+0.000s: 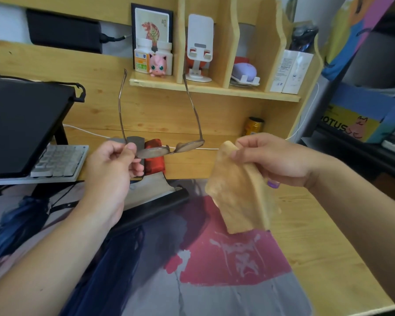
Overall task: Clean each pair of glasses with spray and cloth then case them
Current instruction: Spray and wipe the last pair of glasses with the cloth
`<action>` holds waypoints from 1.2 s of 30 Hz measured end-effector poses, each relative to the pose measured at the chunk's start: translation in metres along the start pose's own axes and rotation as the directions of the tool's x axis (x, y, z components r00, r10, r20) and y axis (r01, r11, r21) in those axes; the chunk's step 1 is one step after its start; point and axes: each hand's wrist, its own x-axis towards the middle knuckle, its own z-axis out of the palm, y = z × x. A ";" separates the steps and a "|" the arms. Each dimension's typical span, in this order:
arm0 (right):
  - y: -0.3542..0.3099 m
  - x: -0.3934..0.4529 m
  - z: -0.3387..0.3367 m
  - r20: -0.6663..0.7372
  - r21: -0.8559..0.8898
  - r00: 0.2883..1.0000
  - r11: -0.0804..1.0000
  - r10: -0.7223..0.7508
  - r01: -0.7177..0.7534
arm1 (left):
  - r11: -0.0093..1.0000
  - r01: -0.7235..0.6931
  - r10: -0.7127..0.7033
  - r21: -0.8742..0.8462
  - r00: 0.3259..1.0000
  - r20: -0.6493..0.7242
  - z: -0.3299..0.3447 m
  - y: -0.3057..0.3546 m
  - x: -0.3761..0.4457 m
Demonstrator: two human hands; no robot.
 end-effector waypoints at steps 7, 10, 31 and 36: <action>0.004 0.001 -0.003 0.147 0.093 0.987 0.994 -0.068 0.054 | 1.000 -0.002 0.002 -0.011 1.000 0.005 0.000 0.000 0.000; 0.005 0.000 -0.002 -0.062 -0.355 0.973 0.916 -0.222 0.187 | 1.000 -0.003 0.003 -0.015 1.000 0.009 -0.001 0.000 0.000; -0.011 0.013 -0.043 -0.343 -0.752 0.913 0.647 -0.219 -0.128 | 0.950 -0.312 0.299 0.022 0.925 0.234 -0.007 0.001 0.003; -0.003 0.021 -0.029 -0.267 -0.757 0.936 0.651 -0.227 -0.058 | 0.883 -0.461 0.454 -0.085 0.797 0.399 -0.006 0.010 -0.006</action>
